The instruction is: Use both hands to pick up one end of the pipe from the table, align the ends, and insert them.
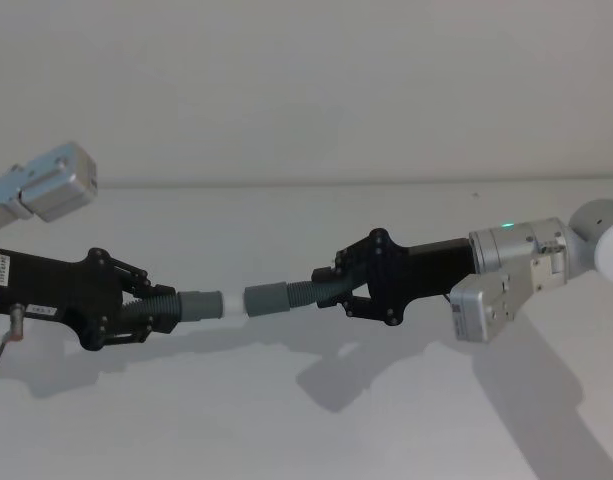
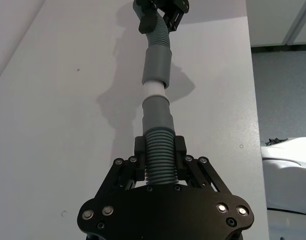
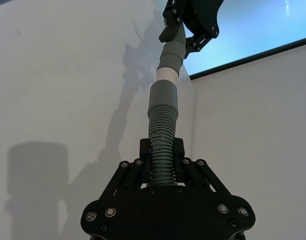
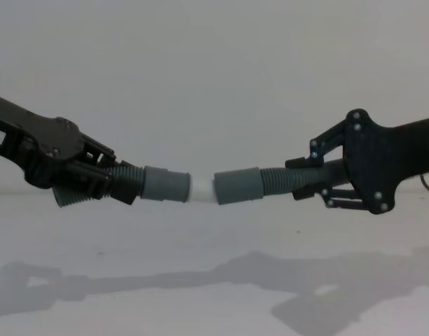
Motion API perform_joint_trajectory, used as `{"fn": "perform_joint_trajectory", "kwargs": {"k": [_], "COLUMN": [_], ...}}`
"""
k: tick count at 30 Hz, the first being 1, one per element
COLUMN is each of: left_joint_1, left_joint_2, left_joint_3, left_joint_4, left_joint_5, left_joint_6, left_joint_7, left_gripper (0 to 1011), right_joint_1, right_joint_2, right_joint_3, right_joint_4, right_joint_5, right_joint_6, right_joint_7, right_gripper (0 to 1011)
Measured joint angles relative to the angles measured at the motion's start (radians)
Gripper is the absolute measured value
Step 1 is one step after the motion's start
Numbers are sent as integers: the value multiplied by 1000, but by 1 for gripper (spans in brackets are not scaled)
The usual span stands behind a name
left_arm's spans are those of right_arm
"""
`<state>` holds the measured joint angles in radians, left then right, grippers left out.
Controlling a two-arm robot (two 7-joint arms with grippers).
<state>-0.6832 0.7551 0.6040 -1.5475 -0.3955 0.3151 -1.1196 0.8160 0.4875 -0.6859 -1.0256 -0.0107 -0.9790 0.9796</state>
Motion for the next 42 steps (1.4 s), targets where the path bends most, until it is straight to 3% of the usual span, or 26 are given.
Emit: {"fn": "perform_joint_trajectory", "kwargs": {"k": [42], "left_joint_1": [0], "left_joint_2": [0], "left_joint_3": [0], "left_joint_4": [0], "left_joint_5": [0], "left_joint_6": [0], "left_joint_7": [0], "left_gripper": [302], "right_joint_1": [36], "right_joint_2": [2], "right_joint_3": [-56], "right_joint_4": [40], "right_joint_5": [26], "right_joint_6": [4], "right_joint_7": [26], "right_gripper": [230]}}
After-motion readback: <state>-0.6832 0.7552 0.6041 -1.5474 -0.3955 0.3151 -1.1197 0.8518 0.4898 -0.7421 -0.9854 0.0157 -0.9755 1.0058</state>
